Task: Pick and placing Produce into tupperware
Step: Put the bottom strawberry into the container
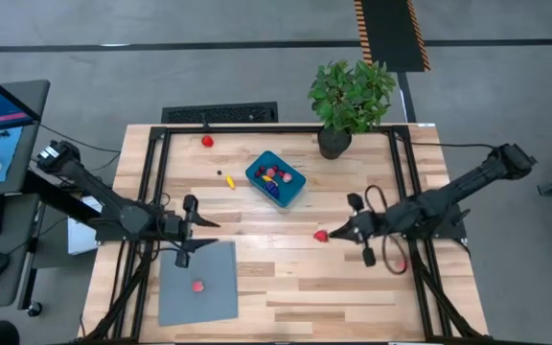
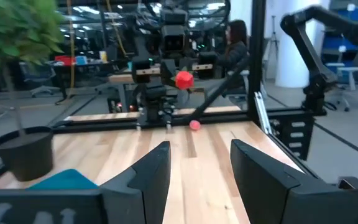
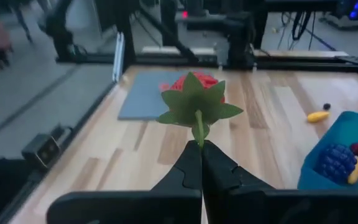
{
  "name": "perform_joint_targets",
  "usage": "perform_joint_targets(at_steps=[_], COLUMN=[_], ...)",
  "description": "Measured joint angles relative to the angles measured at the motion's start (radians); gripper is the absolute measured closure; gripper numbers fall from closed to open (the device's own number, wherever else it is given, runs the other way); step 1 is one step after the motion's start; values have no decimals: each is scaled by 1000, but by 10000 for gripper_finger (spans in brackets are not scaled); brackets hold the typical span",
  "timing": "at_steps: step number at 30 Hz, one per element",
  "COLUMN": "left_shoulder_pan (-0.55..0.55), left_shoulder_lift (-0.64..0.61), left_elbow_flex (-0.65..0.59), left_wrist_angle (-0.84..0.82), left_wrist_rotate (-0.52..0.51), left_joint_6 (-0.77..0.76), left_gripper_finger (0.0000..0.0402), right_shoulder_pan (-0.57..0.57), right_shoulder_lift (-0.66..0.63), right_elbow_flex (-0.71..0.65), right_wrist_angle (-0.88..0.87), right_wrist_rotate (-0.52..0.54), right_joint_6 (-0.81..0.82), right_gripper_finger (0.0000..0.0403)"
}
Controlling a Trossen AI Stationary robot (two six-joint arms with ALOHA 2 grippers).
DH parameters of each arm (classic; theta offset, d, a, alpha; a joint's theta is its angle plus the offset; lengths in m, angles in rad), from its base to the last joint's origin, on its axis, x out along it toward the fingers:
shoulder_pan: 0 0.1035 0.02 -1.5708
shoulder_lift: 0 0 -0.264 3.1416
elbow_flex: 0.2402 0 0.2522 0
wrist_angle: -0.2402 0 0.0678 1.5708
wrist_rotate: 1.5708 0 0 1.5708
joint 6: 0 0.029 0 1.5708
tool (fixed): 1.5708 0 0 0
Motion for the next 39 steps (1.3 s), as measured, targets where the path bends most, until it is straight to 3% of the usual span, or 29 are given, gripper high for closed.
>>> perform_joint_targets(at_steps=[10, 17, 27, 34, 39], left_shoulder_pan=[0, 1, 67, 124, 153], left_shoulder_lift=[-284, -428, -606, -769, -782], left_elbow_flex=[0, 0, 0, 0, -2], left_wrist_angle=[-311, -421, -535, -802, -821], left_wrist_rotate=[-92, -109, -46, -101, -131], left_joint_6=[-55, -19, 57, -34, -20], left_gripper_finger=[246, 262, 271, 271, 271], right_shoulder_pan=[-164, -330, -616, -819, -902], right_shoulder_lift=[-287, -434, -460, -457, -439], right_elbow_flex=[-134, -164, -164, -164, -181], right_wrist_angle=[104, 79, 48, 21, -35], right_wrist_rotate=[-157, -351, -617, -732, -807], right_joint_6=[-20, -45, -39, 51, -10], right_gripper_finger=[389, 389, 389, 389, 389])
